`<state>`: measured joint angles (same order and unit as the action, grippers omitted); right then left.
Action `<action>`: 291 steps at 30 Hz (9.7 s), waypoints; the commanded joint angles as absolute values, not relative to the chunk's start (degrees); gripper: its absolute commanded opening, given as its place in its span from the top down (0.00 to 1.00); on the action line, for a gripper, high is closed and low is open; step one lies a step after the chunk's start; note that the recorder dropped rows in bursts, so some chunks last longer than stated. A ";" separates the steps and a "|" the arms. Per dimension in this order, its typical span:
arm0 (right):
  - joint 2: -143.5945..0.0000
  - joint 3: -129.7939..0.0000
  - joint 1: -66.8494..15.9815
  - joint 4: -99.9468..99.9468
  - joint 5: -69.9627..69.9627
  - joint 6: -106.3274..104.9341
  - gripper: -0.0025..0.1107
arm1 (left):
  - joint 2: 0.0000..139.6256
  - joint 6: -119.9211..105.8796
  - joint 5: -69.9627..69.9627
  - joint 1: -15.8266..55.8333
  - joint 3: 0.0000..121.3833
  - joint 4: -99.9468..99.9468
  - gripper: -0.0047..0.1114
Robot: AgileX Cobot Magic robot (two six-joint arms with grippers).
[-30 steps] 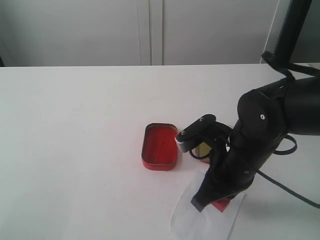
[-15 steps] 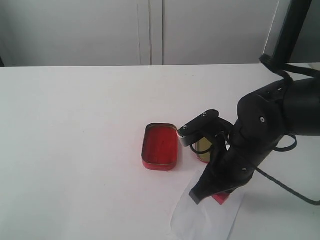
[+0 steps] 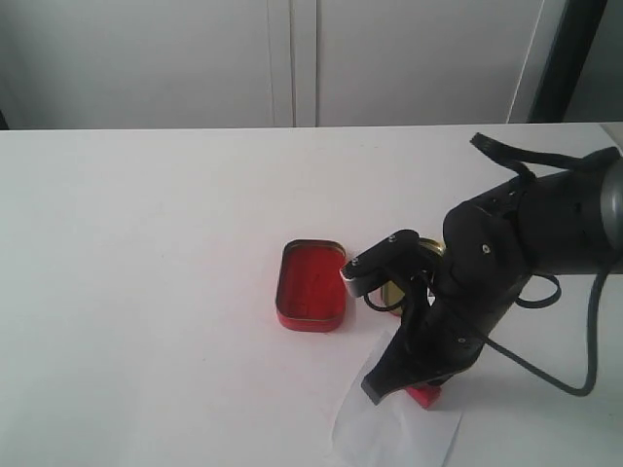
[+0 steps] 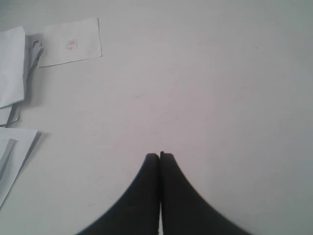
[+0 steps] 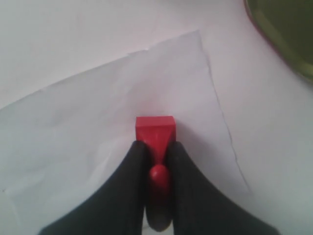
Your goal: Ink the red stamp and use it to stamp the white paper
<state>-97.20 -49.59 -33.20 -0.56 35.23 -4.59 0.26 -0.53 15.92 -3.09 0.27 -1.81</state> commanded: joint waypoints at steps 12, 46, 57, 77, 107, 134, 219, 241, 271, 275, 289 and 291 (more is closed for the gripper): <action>-104.90 -45.81 -33.29 0.00 30.18 -4.32 0.98 | 0.00 0.00 15.86 -2.74 0.00 -2.08 0.96; -104.90 -39.90 -33.29 -0.61 30.54 -2.74 0.98 | 0.00 0.00 15.86 -2.74 0.00 -2.08 0.96; -104.90 -39.90 -33.29 -0.49 34.31 -2.60 0.98 | 0.00 0.00 15.86 -2.74 0.00 -2.08 0.96; -101.98 -39.90 -33.29 -0.49 32.72 -2.20 0.98 | 0.00 0.00 15.86 -2.74 0.00 -2.08 0.96; -92.62 -40.00 -33.29 0.00 29.24 0.00 0.98 | 0.00 0.00 15.86 -2.74 0.00 -2.08 0.96; -91.41 -41.34 -33.16 0.00 26.40 0.00 0.98 | 0.00 0.00 15.86 -2.74 0.00 -2.08 0.96; -102.08 -50.21 -34.28 -74.57 38.66 -53.35 0.98 | 0.00 0.00 15.86 -2.74 0.00 -2.08 0.96; -107.58 -50.21 -33.66 -77.43 32.88 -55.62 0.96 | 0.00 0.00 15.86 -2.74 0.00 -2.08 0.96; -107.58 -50.21 -30.90 -76.11 31.80 -54.79 0.60 | 0.00 0.00 15.86 -2.74 0.00 -2.08 0.96; -107.58 -50.21 -29.56 -74.46 32.07 -53.95 0.60 | 0.00 0.00 15.86 -2.74 0.00 -2.08 0.96; -101.51 -50.21 -25.66 -68.90 33.17 -53.84 0.79 | 0.00 0.00 15.86 -5.69 0.00 -2.08 0.96; -99.61 -50.21 -25.66 -67.12 33.27 -53.73 0.92 | 0.00 0.00 15.86 -7.88 0.00 -2.08 0.96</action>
<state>-101.53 -50.05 -26.33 -69.20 32.64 -54.01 0.26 -0.53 15.92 -6.22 0.27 -1.81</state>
